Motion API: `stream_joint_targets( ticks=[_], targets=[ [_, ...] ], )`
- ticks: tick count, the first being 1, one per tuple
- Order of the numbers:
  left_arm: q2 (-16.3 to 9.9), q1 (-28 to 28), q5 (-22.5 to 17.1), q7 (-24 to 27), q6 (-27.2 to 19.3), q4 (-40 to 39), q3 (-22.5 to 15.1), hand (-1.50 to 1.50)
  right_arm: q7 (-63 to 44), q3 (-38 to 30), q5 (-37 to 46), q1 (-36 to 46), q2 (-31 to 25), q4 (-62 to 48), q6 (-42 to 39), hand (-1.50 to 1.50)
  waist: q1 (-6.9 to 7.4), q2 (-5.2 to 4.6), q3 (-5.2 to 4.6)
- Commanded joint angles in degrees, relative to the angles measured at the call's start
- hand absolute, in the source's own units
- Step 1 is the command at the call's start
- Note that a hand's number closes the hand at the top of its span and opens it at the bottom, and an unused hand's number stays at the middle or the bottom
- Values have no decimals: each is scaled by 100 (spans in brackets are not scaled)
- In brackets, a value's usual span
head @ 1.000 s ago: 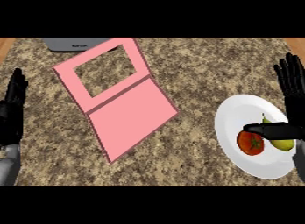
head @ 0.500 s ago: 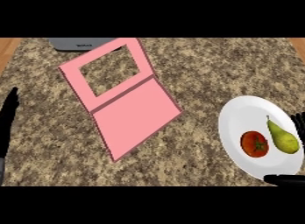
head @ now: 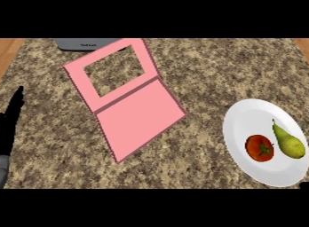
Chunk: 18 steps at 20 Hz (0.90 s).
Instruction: Pick the tomato from the plate and place it in the cardboard box
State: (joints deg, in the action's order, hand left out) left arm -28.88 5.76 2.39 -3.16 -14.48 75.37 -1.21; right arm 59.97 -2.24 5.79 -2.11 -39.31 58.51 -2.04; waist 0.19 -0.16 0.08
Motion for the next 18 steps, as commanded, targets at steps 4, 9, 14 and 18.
stream_joint_targets(
  ticks=[4,9,14,18],
  targets=[
    [-35,-301,-9,91,140,113,104,0,-972,480,1211,209,-570,494,397,-150,14,27,-19],
    [-53,35,28,3,236,-114,246,0,-2248,1043,1858,475,-428,1027,66,-150,-1,19,-17],
    [58,33,114,-120,336,62,324,0,-3019,1106,2307,734,-240,1298,-194,-150,-3,20,-11],
    [478,318,558,212,111,-549,263,0,-3130,1008,2614,467,-54,1638,-235,-150,-52,16,-12]
  ],
)
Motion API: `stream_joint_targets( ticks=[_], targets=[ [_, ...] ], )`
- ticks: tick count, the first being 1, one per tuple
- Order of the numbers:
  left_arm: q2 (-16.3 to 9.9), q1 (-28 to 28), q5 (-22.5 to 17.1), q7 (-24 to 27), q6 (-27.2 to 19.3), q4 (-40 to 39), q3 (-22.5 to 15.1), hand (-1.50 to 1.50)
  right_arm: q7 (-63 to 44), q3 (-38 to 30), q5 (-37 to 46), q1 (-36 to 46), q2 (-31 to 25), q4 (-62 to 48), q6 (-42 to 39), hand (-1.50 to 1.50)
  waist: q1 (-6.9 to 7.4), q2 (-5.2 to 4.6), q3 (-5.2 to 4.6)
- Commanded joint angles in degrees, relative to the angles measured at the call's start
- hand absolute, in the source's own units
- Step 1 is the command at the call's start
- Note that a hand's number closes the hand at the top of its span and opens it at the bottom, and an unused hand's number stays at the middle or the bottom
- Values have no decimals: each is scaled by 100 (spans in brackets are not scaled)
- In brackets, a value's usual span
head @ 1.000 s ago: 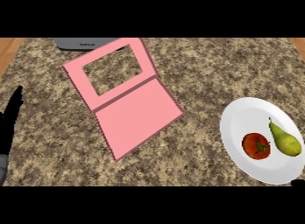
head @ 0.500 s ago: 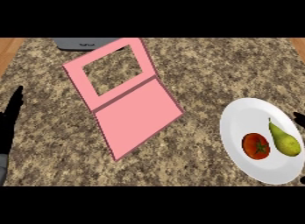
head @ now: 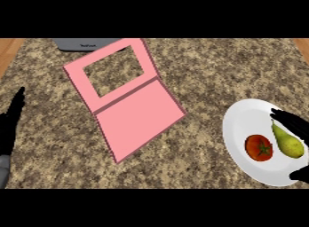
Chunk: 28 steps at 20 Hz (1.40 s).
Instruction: Pick the tomato from the plate and place it in the cardboard box
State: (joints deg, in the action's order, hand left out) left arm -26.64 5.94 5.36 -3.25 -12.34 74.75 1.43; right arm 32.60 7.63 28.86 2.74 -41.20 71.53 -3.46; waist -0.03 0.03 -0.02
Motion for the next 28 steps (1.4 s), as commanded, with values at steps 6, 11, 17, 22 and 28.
stream_joint_targets(
  ticks=[6,11,17,22,28],
  targets=[
    [-83,-121,36,-404,454,586,446,0,-257,-110,803,244,640,-311,-40,-150,32,0,5],
    [338,173,385,316,385,-439,537,0,-253,-295,885,16,881,341,-363,-150,-10,-3,1],
    [336,107,471,-324,538,266,608,0,122,-347,1024,-297,987,691,-549,-150,-1,2,3],
    [597,117,763,231,345,-221,657,0,115,-541,1110,-517,1043,1204,-810,-150,-11,-1,1],
    [434,-38,647,-63,656,246,774,0,-526,-268,1851,-546,1334,1068,-647,-150,17,-2,3]
  ],
)
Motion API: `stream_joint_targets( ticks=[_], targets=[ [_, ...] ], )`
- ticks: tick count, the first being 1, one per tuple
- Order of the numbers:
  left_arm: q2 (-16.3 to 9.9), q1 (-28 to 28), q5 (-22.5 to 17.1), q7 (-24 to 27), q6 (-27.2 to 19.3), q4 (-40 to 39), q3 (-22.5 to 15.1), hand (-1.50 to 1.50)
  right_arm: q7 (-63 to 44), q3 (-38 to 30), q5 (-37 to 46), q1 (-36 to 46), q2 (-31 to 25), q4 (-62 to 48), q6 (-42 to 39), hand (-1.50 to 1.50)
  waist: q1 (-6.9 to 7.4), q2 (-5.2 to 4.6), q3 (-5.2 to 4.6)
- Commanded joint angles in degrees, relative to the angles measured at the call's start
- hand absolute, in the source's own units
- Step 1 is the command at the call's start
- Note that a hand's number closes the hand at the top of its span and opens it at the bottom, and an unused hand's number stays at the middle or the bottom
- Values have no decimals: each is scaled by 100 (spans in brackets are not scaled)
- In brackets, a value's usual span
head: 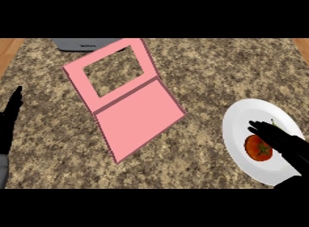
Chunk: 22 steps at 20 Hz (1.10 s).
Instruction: Pick the tomato from the plate and place it in the cardboard box
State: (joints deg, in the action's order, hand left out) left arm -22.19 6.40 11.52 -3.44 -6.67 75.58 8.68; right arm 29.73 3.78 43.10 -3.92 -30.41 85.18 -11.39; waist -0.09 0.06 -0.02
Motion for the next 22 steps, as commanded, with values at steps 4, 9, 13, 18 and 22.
stream_joint_targets(
  ticks=[4,9,13,18,22],
  targets=[
    [139,-176,111,-136,107,343,36,0,-592,169,727,55,490,-247,124,-150,9,-3,2],
    [121,-535,70,85,237,512,169,0,-429,19,965,242,729,-680,709,150,29,2,4],
    [67,-151,46,120,246,185,278,0,-69,-285,1026,996,934,-1526,1502,150,44,-10,5],
    [136,336,242,-111,135,-129,213,0,-253,-447,1105,836,901,-757,1725,150,-27,-6,2],
    [233,-8,243,-22,149,91,217,0,-945,-416,1467,483,1243,-235,2081,150,-21,1,0]
  ],
)
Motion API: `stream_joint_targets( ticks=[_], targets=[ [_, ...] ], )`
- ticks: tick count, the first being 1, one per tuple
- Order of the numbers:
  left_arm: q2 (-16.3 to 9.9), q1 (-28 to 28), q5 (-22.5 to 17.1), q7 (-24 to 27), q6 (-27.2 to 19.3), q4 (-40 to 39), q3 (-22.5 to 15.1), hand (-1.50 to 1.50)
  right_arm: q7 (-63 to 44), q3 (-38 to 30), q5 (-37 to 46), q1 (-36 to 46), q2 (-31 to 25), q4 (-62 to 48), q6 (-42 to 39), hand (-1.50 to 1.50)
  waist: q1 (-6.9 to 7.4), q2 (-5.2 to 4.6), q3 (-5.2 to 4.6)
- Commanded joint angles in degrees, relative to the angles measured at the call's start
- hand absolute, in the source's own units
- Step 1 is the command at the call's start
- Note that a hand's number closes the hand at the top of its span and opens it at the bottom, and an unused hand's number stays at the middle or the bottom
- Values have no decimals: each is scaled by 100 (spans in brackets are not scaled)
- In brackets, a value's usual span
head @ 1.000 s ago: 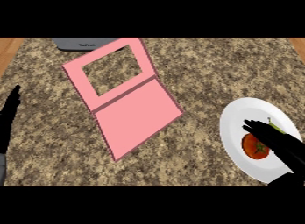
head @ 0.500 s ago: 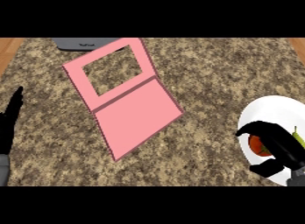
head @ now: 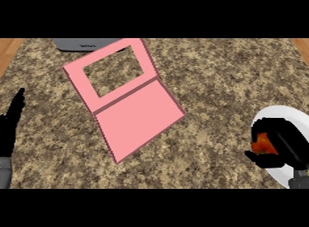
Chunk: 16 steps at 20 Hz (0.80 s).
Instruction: Pick the tomato from the plate and place it in the cardboard box
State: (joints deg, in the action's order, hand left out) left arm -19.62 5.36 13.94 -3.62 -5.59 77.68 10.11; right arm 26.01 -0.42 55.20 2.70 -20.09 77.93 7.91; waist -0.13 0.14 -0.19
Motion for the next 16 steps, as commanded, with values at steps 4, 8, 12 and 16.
stream_joint_targets(
  ticks=[4,8,12,16],
  targets=[
    [-85,-56,-28,4,24,-58,134,0,-2518,506,1062,-938,923,1311,-384,150,-119,35,-6],
    [90,-174,78,2,-105,100,15,0,-3638,733,1665,-1502,1065,2806,-896,150,-123,36,2],
    [-39,-92,29,-81,33,49,93,0,-3975,1297,1966,-1606,1341,4329,-1122,150,-80,27,11],
    [-66,19,65,-314,165,207,7,0,-3992,1731,2183,-946,1392,4720,-1486,150,5,-1,17]
  ],
)
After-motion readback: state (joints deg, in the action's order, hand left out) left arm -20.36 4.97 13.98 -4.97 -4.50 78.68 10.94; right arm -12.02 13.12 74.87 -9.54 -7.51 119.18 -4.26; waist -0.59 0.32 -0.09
